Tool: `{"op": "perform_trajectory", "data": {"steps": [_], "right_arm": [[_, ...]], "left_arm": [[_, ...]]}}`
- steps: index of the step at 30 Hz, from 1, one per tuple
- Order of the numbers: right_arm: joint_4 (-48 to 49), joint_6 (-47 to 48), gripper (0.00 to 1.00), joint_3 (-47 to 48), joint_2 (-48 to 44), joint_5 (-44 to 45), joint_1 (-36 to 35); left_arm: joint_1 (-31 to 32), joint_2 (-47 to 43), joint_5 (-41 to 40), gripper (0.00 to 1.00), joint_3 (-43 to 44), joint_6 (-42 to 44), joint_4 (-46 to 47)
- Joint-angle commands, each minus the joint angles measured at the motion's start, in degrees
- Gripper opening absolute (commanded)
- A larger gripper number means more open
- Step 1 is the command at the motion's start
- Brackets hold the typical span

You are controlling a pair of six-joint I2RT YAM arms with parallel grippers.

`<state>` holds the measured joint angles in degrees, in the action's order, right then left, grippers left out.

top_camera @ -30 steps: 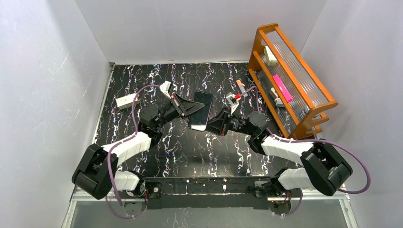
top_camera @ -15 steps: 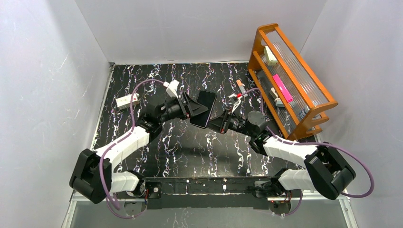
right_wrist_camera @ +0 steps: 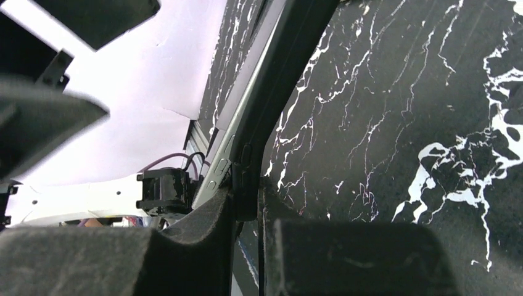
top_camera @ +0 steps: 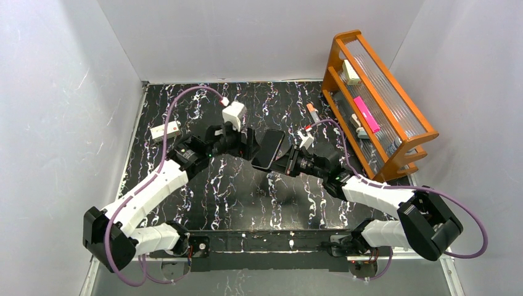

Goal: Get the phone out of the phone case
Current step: Remove the phone case from the phone.

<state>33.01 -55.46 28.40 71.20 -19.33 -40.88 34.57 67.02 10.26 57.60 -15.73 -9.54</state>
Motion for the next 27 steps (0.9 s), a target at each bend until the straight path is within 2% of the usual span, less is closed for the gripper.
{"op": "perform_trajectory", "data": {"steps": [1,6,14,21,27], "right_arm": [[-1.1,-3.2,0.01,5.3,-0.3,1.8,0.2],[-2.5,-4.9,0.01,5.2,-0.4,1.7,0.1],[-2.3,-5.6,0.01,4.6,-2.1,2.1,0.1],[-1.7,-7.0,0.01,4.4,-1.8,0.9,0.1],[1.4,-8.5,0.01,2.8,-2.1,0.6,0.1]], "left_arm": [[5.6,-2.7,-8.0,0.81,-0.2,13.6,-5.3],[11.3,-4.9,-12.9,0.78,-5.2,21.8,-0.4],[16.0,-12.2,-13.8,0.72,-16.2,34.8,11.9],[18.5,-15.2,-14.9,0.66,-23.1,40.8,22.3],[19.8,-14.5,-16.0,0.64,-25.3,45.0,25.7]]}}
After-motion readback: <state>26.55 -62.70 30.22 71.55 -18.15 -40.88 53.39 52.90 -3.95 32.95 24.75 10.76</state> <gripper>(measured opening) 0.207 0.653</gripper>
